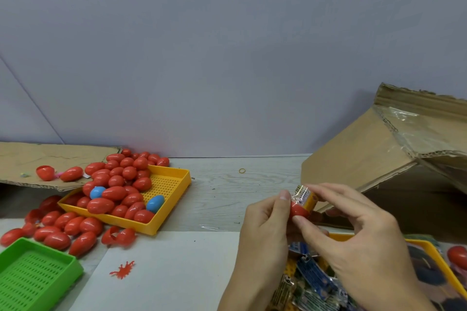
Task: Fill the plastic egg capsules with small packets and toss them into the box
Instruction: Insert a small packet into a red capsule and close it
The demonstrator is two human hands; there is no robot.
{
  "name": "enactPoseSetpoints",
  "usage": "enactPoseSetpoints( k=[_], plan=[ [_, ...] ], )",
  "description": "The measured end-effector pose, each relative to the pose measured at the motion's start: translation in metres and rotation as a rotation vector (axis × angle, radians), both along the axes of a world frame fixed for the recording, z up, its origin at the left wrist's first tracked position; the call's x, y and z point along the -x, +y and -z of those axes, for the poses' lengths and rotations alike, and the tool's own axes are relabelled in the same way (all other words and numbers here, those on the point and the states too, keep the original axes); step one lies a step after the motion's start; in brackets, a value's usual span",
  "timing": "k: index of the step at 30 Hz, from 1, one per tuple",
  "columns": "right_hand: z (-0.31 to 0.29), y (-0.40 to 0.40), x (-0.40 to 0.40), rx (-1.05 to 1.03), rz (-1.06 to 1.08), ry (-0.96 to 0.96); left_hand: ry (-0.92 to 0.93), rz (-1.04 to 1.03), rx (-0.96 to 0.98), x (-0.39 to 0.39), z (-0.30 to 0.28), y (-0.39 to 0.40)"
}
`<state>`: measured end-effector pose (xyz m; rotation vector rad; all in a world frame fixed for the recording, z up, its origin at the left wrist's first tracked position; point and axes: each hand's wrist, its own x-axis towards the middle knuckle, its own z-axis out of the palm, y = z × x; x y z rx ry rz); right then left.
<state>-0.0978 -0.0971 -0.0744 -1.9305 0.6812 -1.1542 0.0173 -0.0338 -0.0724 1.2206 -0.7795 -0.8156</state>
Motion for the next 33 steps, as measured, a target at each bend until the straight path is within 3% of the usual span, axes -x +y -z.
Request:
enactPoseSetpoints(
  k=[17, 33],
  plan=[
    [-0.0024, 0.0004, -0.0002, 0.027, 0.006, 0.006, -0.039, -0.074, 0.099, 0.0058, -0.0018, -0.0011],
    [0.0051, -0.0005, 0.0005, 0.093, 0.069, 0.041, -0.072, -0.041, 0.025, 0.0088, -0.0038, 0.0002]
  ],
)
